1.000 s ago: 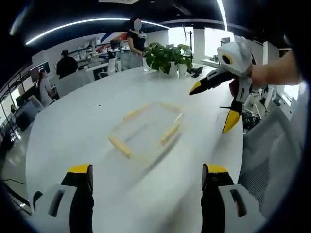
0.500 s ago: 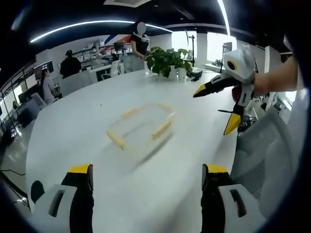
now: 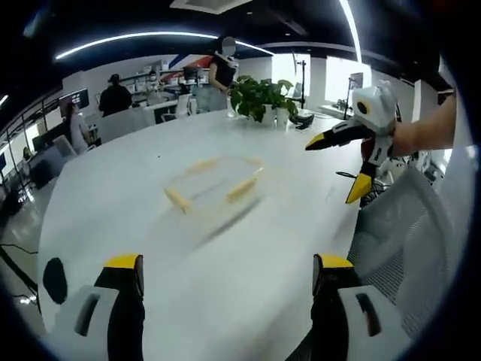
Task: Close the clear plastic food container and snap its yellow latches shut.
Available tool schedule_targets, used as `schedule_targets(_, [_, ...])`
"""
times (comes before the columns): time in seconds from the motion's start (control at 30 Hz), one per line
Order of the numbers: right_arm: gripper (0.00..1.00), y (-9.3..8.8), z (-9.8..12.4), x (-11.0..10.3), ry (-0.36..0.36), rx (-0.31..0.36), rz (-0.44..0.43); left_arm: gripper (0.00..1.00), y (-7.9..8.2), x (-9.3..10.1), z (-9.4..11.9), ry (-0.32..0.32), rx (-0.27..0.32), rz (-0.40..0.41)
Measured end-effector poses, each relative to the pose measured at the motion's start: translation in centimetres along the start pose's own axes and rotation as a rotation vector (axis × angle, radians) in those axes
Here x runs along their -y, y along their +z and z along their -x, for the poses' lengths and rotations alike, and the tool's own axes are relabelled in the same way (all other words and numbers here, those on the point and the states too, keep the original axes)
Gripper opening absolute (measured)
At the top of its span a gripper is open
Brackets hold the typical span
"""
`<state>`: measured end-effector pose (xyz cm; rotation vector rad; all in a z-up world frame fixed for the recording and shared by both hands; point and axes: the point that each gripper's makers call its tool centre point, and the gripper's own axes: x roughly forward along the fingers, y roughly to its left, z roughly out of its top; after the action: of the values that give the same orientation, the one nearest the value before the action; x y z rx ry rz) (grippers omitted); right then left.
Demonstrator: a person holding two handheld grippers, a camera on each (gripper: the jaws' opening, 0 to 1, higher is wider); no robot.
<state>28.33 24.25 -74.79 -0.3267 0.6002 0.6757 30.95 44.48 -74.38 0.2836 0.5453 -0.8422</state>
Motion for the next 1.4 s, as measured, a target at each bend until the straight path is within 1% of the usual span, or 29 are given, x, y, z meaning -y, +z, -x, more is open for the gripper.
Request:
schedule_targets(0.17, [0.94,0.1,0.7,-0.1,-0.009,0.032,-0.01,0.95,-0.6,0.5,0.5,-0.007,0.008,0.02])
schedule_targets(0.37, [0.92,-0.4,1.5,-0.4,-0.024,0.052,-0.004,0.96,-1.3,0.7,1.4,0.001,0.025,0.043])
schedule_targets(0.47, [0.93,-0.9,1.9,-0.6,-0.03,0.065,-0.016,0.96,-1.7,0.8,1.8,0.01,0.03,0.055])
schedule_targets(0.7, [0.93,-1.4,2.5,-0.7,-0.063,0.096,-0.033,0.95,-1.6,0.4,2.5,0.032,0.056,0.068])
schedule_targets(0.73, [0.93,-1.4,2.5,-0.6,-0.065,0.098,-0.039,0.95,-1.6,0.4,2.4,0.032,0.052,0.067])
schedule_targets(0.8, [0.93,-1.7,2.5,-0.8,-0.066,0.09,-0.042,0.95,-1.8,0.7,2.4,0.028,0.032,0.025])
schedule_targets(0.87, [0.93,-1.7,2.4,-0.8,-0.065,0.092,-0.047,0.95,-1.6,0.7,2.3,0.026,0.045,0.043])
schedule_targets(1.1, [0.93,-1.6,2.4,-0.7,-0.072,0.101,-0.054,0.95,-1.7,1.3,2.5,0.015,0.059,0.046])
schedule_targets(1.4, [0.93,-1.6,2.3,-0.9,-0.066,0.099,-0.056,0.95,-1.5,1.0,2.6,0.023,0.075,0.061])
